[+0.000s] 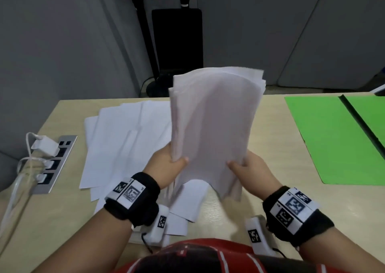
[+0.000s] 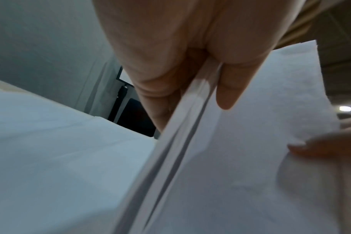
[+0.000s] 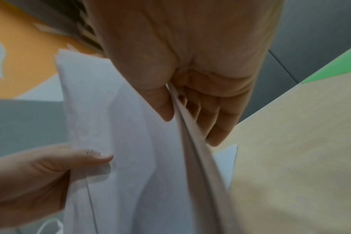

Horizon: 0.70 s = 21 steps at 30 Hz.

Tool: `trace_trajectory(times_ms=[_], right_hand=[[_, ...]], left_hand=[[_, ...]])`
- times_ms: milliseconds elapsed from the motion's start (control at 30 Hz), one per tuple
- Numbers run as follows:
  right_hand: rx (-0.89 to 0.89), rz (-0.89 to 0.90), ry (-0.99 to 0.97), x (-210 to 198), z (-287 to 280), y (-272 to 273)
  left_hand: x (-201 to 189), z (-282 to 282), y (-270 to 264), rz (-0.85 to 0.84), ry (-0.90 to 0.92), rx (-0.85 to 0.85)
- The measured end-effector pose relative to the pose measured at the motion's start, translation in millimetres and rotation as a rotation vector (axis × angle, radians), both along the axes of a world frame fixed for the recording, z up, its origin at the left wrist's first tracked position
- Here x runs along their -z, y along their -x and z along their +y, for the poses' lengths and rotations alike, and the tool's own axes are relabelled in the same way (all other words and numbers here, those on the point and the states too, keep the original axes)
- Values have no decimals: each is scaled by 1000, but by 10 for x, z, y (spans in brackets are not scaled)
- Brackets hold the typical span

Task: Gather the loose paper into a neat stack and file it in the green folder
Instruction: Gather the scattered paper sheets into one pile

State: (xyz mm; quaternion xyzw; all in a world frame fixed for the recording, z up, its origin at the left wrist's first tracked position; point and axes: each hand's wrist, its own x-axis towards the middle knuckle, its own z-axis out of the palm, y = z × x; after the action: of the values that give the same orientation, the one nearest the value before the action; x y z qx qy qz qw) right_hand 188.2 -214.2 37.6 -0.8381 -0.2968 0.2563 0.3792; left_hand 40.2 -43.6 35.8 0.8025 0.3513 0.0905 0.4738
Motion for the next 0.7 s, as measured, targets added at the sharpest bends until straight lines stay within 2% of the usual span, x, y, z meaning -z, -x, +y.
trace_trajectory(times_ms=[100, 300, 467, 567, 700], right_hand=[[58, 47, 10, 94, -26, 2], [144, -44, -60, 193, 59, -109], [197, -44, -67, 319, 189, -149], [265, 64, -36, 370, 229, -179], [339, 273, 113, 488, 250, -244]], left_hand=[[127, 69, 66, 80, 42, 35], [328, 481, 144, 134, 35, -128], [558, 919, 242, 377, -87, -301], [687, 1147, 348, 595, -46, -452], [812, 1248, 373, 725, 18, -524]])
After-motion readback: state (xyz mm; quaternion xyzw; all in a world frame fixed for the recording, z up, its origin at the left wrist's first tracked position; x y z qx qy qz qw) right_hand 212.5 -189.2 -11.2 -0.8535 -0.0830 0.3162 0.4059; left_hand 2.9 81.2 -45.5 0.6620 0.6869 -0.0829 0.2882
